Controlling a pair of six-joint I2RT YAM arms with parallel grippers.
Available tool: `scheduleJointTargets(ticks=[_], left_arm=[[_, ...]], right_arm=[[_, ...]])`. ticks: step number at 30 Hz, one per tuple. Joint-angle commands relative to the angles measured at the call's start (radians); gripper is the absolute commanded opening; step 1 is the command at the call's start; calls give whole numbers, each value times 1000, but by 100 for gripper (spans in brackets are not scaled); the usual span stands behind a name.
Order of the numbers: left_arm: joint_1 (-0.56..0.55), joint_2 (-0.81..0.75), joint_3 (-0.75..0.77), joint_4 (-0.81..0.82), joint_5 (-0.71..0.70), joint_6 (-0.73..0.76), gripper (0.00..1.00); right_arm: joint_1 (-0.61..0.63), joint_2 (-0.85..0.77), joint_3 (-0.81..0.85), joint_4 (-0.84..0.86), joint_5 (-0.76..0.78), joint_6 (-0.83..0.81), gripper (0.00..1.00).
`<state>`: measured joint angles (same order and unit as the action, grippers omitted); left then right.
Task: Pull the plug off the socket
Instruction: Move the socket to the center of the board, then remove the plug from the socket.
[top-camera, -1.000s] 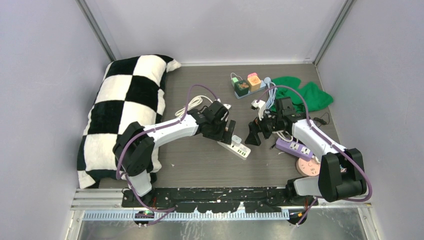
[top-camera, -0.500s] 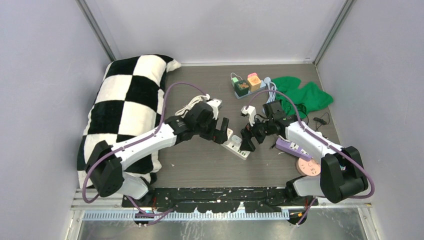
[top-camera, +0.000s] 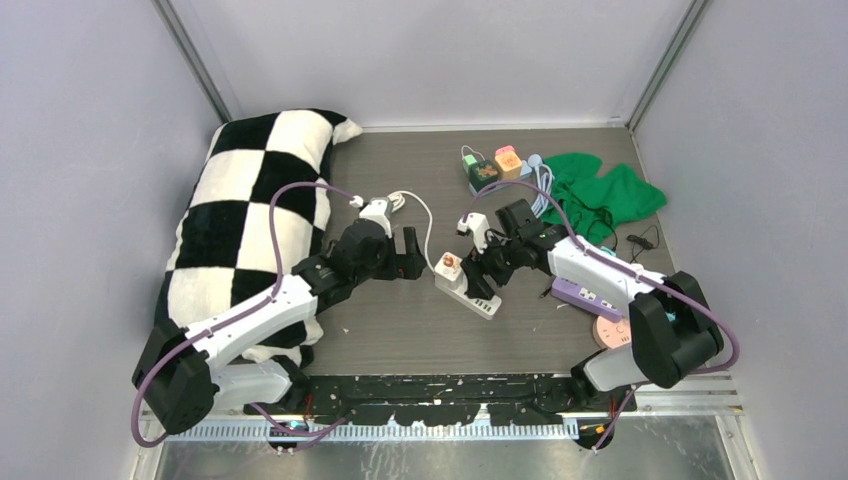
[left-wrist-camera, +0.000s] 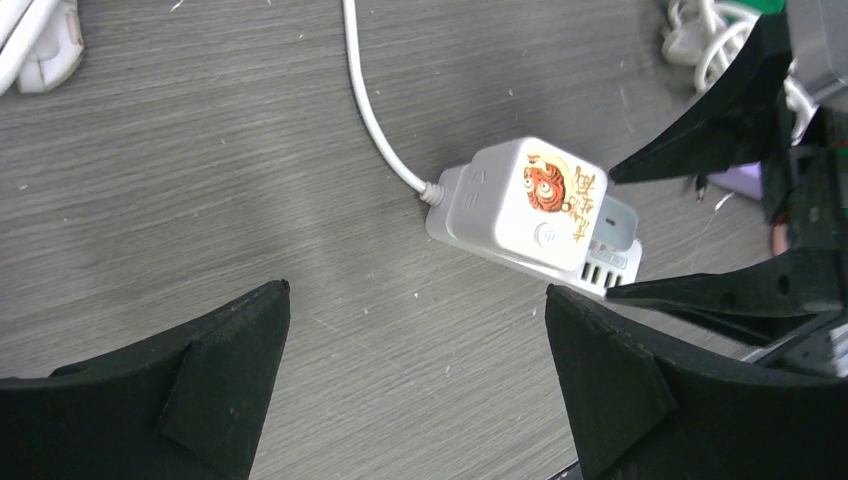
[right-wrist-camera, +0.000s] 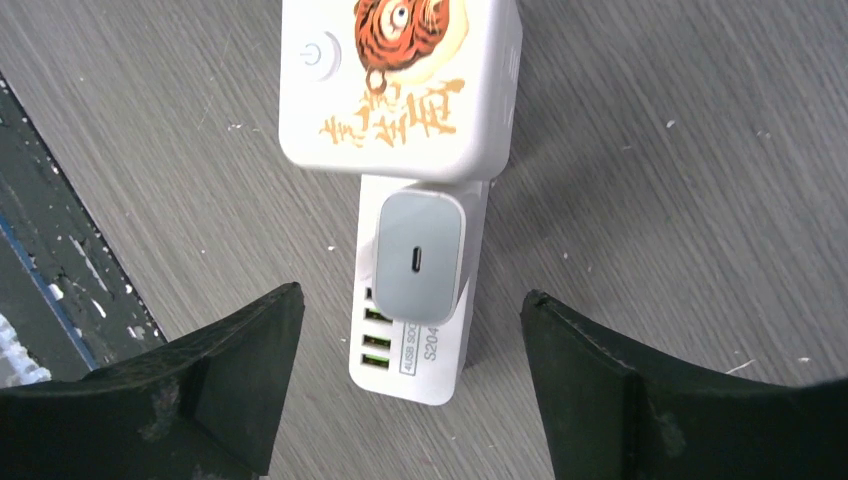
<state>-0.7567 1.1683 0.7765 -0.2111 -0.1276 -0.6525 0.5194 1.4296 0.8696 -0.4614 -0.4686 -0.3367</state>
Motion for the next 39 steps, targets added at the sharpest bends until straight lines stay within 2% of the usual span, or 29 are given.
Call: scheduleJointTargets(ticks=[1,5,8,18,21,24,29,33,39], left_arm=[[17,-25,-56,153,11,-126,100],[19,-24,-70,158,40,-151,98],[19,-35,-92,171,46,-177,97],[19,-35,-215,331,96,-335,95],[19,-4,-229,384,137,-371,95],[19,35,-248,460,185,-435,95],[6,118,-268,574,241,-509,98],[-29,157,-280,621,228,-551,99],[-71,249,-302,750,225,-634,92]], right_arm=[[38,58,81,33,75,47,73],[69,106,111,26,115,58,61],[75,106,106,33,141,65,47],[77,92,91,23,169,57,45],[70,108,88,29,150,90,21],[47,134,92,47,99,156,10],[6,163,95,91,68,266,4],[-21,173,89,135,65,367,2],[-30,196,80,206,121,527,1]])
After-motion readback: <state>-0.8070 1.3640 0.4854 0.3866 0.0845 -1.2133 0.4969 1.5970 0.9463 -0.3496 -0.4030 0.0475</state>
